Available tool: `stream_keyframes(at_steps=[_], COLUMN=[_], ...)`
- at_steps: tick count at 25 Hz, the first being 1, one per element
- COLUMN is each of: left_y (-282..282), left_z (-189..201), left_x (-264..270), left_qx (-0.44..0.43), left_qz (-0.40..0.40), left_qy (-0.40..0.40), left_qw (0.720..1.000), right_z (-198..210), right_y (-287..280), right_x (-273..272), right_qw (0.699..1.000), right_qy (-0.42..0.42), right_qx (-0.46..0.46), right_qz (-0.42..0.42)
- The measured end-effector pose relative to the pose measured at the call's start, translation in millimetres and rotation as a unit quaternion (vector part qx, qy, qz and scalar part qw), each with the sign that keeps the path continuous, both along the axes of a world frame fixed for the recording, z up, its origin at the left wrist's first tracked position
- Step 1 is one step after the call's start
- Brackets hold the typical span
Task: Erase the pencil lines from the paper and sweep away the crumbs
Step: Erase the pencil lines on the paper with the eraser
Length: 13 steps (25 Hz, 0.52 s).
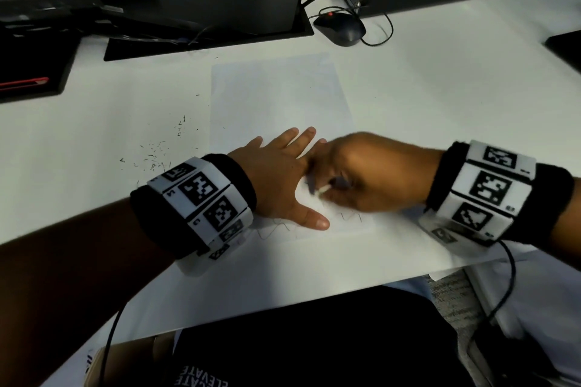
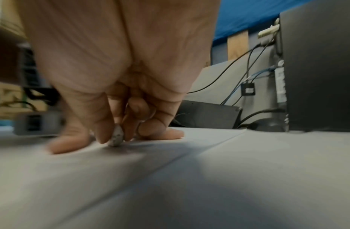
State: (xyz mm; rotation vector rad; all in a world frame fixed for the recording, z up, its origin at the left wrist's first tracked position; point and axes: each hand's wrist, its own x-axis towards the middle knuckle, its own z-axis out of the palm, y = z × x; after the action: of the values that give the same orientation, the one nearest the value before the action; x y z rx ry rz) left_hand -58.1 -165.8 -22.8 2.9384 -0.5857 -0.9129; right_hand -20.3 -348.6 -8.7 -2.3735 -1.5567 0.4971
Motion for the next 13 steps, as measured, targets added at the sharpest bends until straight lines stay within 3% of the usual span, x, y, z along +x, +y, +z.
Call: stream_keyframes(at_steps=[2, 5, 10, 13], left_y=[0.6, -0.1, 0.5, -0.6], left_z=[0.5, 0.2, 1.1, 0.8], left_x=[-0.5, 1.1, 0.1, 0.6], left_qx=[-0.002, 0.008, 0.005, 0.013], left_qz=[0.004, 0.0, 0.004, -0.003], left_qy=[0.002, -0.003, -0.001, -0.004], left_qw=[1.0, 1.0, 1.0, 1.0], right_z=[2.0, 7.9, 4.3, 8.3], right_y=[-0.8, -1.3, -2.2, -3.0], right_x=[-6.9, 13.6, -1.0, 13.9], right_qw=[0.999, 0.999, 0.999, 0.998], right_qy=[0.034, 0.011, 0.042, 0.01], right_qx=[-0.013, 0.003, -0.018, 0.004], right_qz=[0.022, -0.05, 0.003, -0.065])
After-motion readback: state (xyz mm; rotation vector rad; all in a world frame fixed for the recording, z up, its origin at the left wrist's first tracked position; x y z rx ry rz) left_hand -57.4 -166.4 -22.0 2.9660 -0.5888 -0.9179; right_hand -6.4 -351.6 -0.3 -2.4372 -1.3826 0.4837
